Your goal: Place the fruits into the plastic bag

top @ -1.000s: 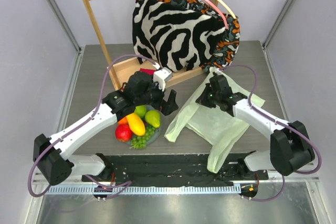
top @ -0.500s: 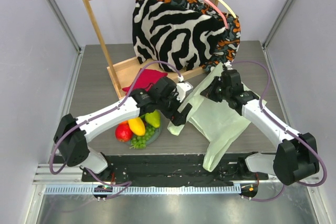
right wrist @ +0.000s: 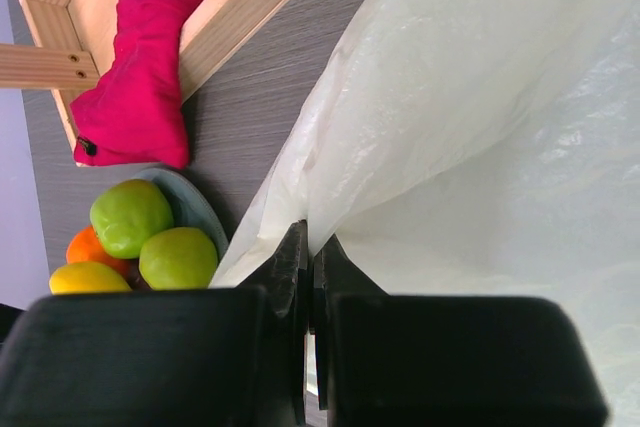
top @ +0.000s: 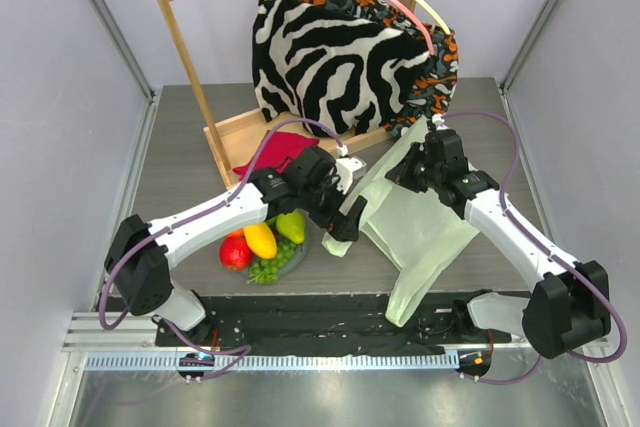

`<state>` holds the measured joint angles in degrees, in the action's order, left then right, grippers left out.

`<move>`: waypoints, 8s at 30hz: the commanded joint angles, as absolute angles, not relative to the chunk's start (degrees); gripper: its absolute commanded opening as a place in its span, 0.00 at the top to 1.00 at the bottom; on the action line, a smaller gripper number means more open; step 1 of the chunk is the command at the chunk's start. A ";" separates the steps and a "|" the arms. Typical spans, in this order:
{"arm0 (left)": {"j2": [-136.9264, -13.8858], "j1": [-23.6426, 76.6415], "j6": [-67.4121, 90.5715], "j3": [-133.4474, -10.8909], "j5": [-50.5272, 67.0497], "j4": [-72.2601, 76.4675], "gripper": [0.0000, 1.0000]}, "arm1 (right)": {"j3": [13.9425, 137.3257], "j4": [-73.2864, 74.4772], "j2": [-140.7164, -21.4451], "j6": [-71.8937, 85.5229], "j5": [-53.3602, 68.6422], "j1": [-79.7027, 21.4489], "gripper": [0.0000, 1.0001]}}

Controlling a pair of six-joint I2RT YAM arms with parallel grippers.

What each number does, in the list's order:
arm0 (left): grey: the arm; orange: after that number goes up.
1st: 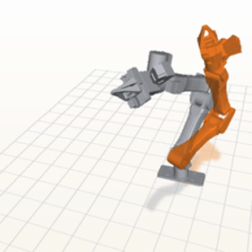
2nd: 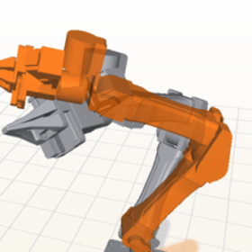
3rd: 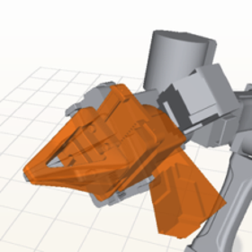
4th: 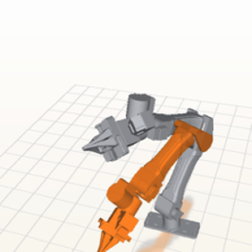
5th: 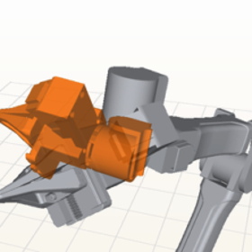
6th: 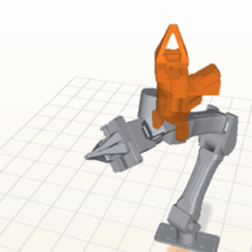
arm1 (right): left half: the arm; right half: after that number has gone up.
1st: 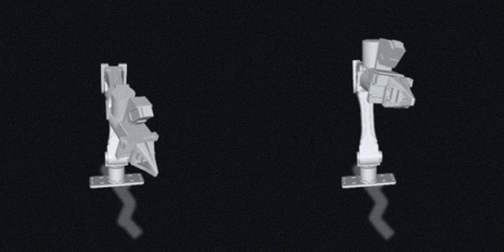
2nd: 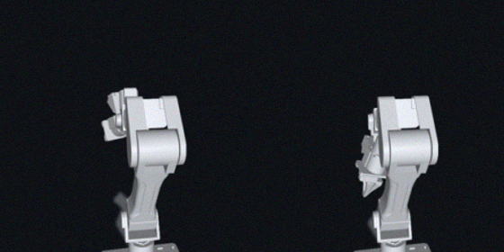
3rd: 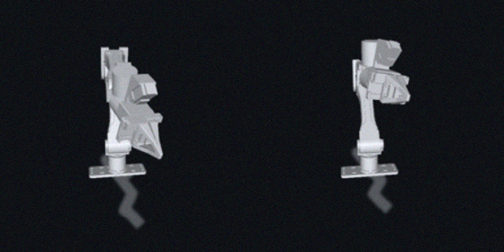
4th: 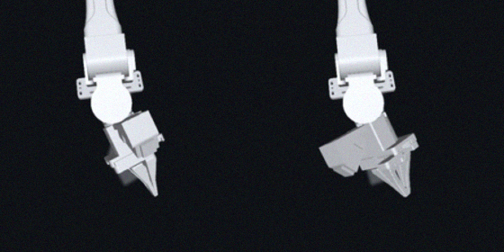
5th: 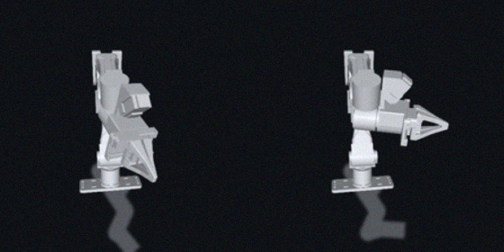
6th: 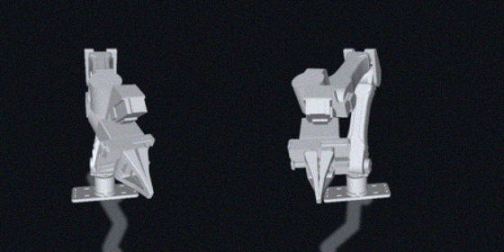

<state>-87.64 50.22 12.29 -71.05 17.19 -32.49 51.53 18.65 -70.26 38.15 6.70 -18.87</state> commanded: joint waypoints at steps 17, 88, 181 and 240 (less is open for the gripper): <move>-90.61 45.35 26.53 -67.33 40.59 -17.24 0.67 | 53.53 20.22 -66.88 34.89 5.79 -18.46 0.99; -86.31 24.79 49.75 -60.56 61.08 10.37 1.00 | 42.89 -4.13 -73.03 26.37 -23.47 -47.64 0.55; -57.32 19.69 26.63 -42.80 24.68 -4.30 0.66 | 67.77 30.85 -49.66 19.78 -31.74 -43.68 0.99; -68.99 50.62 24.17 -45.44 1.51 1.42 0.14 | 59.50 13.98 -57.66 21.27 19.07 -24.70 0.99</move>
